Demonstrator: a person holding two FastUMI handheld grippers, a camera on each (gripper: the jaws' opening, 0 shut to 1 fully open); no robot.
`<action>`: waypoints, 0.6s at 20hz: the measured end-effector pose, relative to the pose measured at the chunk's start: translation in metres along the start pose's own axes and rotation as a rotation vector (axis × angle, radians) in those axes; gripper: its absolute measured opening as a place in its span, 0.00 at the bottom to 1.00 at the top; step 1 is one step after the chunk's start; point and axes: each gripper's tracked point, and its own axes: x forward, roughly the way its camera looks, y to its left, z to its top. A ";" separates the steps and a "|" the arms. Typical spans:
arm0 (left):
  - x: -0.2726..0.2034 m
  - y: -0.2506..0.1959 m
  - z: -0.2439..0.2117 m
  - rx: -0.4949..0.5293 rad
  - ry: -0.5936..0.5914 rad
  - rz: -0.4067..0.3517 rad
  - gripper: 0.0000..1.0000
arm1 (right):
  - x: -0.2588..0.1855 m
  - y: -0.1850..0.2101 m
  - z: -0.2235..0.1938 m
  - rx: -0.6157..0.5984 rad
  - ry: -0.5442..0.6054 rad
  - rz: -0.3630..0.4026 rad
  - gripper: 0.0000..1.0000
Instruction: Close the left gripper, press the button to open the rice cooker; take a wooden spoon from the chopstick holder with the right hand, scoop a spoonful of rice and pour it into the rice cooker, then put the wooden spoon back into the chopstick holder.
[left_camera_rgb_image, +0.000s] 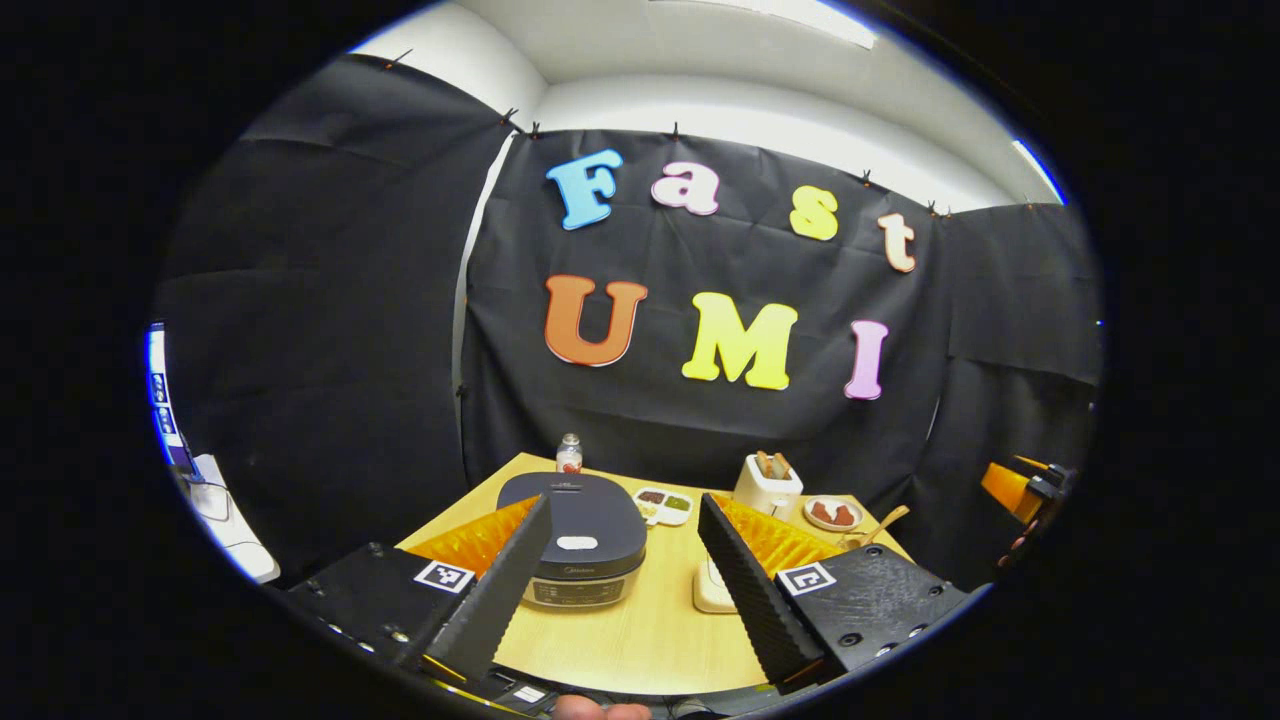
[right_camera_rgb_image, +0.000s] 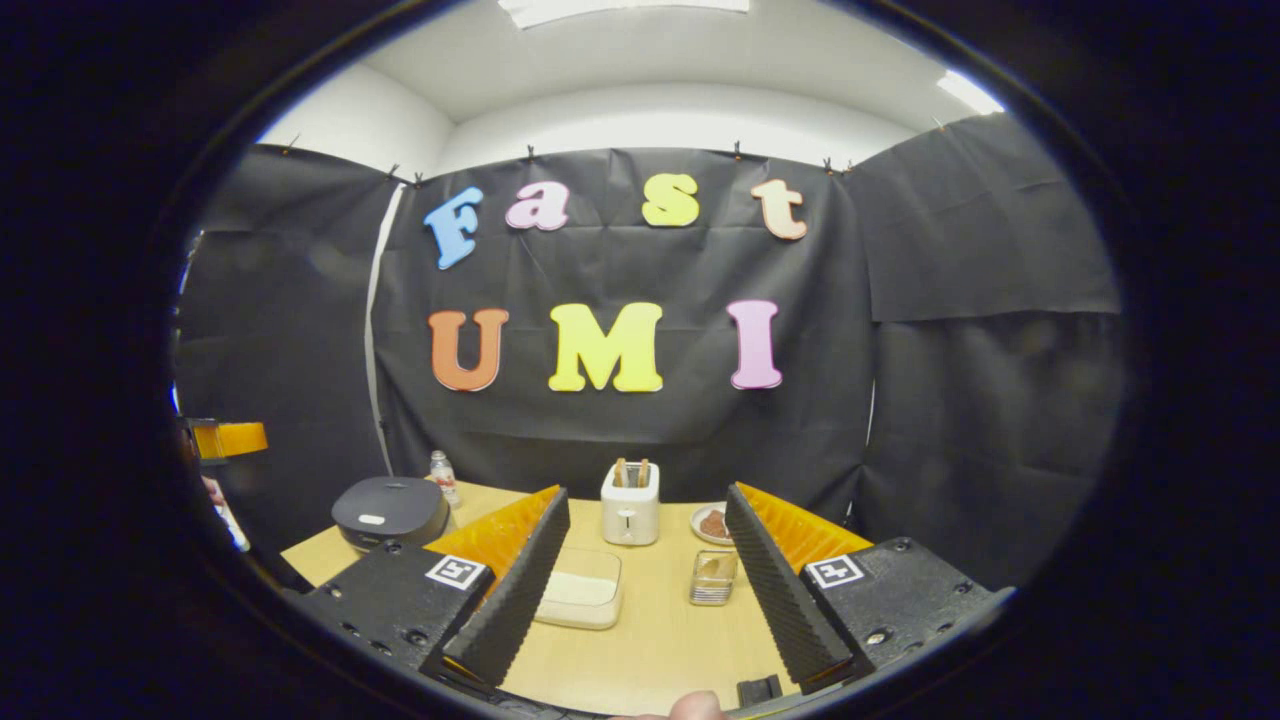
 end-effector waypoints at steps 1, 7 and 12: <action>-0.008 -0.004 0.002 0.004 -0.011 -0.007 0.95 | -0.010 0.007 -0.001 0.005 0.000 0.007 0.98; -0.057 -0.031 0.006 0.045 -0.084 -0.056 0.95 | -0.048 0.035 -0.010 0.025 -0.004 0.040 1.00; -0.076 -0.049 0.004 0.093 -0.119 -0.091 0.94 | -0.067 0.049 -0.010 0.049 -0.015 0.042 0.98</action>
